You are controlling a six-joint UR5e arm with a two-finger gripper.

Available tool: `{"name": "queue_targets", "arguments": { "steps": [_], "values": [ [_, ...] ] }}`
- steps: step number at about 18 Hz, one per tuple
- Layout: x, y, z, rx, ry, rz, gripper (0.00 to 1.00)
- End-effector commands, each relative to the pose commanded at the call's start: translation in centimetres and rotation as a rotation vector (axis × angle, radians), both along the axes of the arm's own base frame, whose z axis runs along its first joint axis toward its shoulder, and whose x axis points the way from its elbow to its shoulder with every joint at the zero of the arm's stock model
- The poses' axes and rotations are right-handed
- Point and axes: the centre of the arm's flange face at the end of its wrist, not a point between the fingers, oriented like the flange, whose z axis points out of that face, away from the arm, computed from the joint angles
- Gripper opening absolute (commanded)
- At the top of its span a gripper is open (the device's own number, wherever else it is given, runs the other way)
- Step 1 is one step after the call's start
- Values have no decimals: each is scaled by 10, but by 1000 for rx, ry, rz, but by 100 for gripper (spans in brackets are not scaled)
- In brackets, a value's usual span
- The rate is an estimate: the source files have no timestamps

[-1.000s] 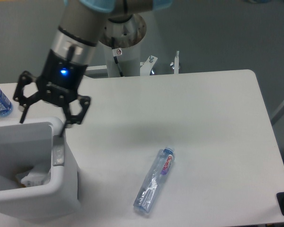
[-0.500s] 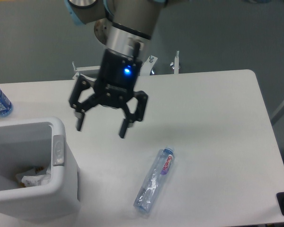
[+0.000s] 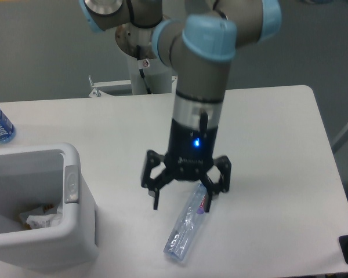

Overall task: Place the trash in the trash can
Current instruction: 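Move the open gripper over the clear water bottle, then lower onto the bottle's cap end and close the gripper around it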

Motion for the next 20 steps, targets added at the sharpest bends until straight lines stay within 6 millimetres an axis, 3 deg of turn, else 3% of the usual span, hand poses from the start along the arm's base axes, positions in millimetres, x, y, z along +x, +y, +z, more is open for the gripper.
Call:
{"name": "queue_targets", "arguments": {
  "steps": [5, 10, 16, 18, 20],
  "values": [
    [-22, 17, -69, -73, -44, -16, 100],
    [-28, 24, -111, -113, -66, -49, 100],
    [-21, 25, -143, -167, -69, -94, 100],
    [-4, 33, -150, -179, -78, -118, 100],
    [-2, 33, -155, -185, -83, -120, 100]
  ]
}}
